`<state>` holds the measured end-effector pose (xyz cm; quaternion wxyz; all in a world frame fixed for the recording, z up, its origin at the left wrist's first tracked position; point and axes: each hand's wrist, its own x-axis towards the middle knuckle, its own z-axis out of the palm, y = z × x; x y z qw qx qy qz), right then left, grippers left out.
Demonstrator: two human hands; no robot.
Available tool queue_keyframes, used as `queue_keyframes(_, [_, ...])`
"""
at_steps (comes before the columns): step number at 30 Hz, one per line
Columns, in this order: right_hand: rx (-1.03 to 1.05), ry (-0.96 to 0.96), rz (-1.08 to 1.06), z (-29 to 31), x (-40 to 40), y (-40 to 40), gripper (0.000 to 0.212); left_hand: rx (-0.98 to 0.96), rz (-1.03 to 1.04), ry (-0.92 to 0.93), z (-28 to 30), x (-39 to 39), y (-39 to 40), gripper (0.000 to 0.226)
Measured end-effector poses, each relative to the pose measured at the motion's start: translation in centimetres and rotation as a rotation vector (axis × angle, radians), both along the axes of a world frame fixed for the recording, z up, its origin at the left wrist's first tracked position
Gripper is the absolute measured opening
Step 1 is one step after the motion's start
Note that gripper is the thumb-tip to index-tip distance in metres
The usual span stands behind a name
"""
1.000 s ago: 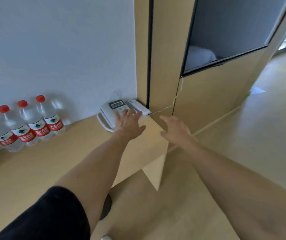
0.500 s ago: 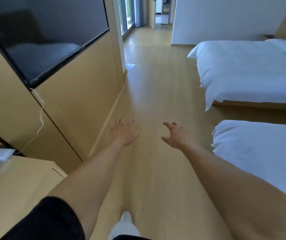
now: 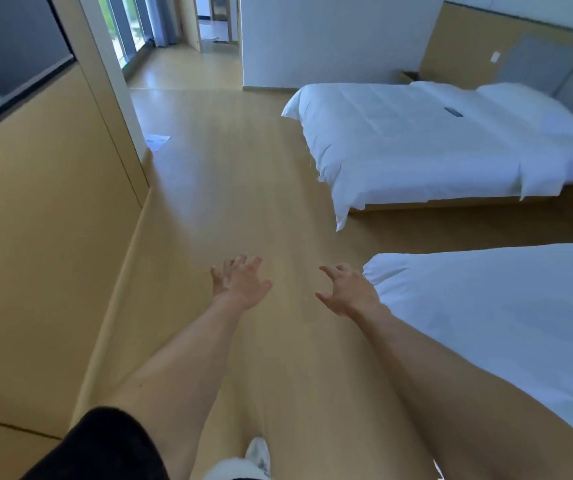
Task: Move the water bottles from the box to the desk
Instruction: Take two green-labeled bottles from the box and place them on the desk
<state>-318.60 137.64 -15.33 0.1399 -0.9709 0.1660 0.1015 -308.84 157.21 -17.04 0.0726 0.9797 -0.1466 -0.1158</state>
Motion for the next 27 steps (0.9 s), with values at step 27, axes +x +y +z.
queue_keyframes(27, [0.141,-0.027,0.07,-0.6,44.5,-12.5,0.06,0.015,0.103,0.011,2.4,42.3,-10.4,0.06])
